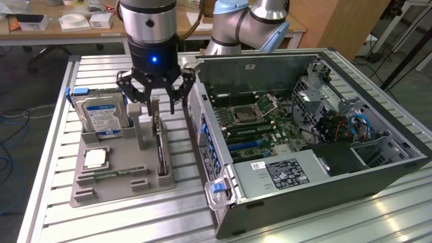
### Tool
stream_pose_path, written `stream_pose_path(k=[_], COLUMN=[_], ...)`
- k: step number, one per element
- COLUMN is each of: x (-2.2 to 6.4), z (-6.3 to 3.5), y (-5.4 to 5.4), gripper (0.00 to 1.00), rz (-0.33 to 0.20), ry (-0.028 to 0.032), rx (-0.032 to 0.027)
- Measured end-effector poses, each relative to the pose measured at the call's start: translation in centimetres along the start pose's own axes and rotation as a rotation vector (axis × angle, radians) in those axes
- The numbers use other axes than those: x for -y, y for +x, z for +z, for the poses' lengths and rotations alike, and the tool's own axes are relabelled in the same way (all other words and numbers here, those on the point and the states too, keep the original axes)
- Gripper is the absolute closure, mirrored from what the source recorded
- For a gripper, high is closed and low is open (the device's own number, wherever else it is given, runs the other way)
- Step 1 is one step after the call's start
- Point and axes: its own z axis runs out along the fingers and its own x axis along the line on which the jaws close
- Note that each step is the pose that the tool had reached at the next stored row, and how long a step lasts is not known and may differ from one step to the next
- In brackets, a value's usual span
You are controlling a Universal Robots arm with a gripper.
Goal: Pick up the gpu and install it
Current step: 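Pick up the gpu and move the gpu toward the slot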
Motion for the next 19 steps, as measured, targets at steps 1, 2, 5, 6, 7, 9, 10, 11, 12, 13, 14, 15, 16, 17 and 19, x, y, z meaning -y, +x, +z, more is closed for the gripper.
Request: stream_pose_path(k=[1,2,5,6,7,9,10,11,12,13,14,15,16,17,19], x=[0.08,0.14,0.4,0.59,0.85,1.48,1.78,2.04,2.23,2.38,2.5,2.62,2.74,2.8,2.85], z=[0.17,0.34,0.86,1.04,1.22,1.55,1.72,1.89,2.06,2.24,2.42,2.59,2.77,2.95,3.31], y=[0.2,0.4,0.9,0.9,0.9,0.9,0.9,0.9,0.9,0.8,0.8,0.8,0.8,0.8,0.9], gripper=[0.5,0.5,0.5,0.5,0.5,0.5,0.5,0.5,0.5,0.5,0.5,0.5,0.5,0.5,0.5], rz=[0.0,0.001,0.001,0.001,0.001,0.001,0.001,0.001,0.001,0.001,0.001,0.001,0.001,0.001,0.001], ry=[0.0,0.0002,0.0003,0.0003,0.0002,0.0004,0.0002,0.0002,0.0003,0.0001,0.0002,0.0001,0.0003,0.0002,0.0003], rx=[0.0,0.0,0.0,-0.0001,-0.0001,-0.0001,0.0,-0.0001,0.0,0.0001,0.0,0.0001,0.0,0.0,0.0])
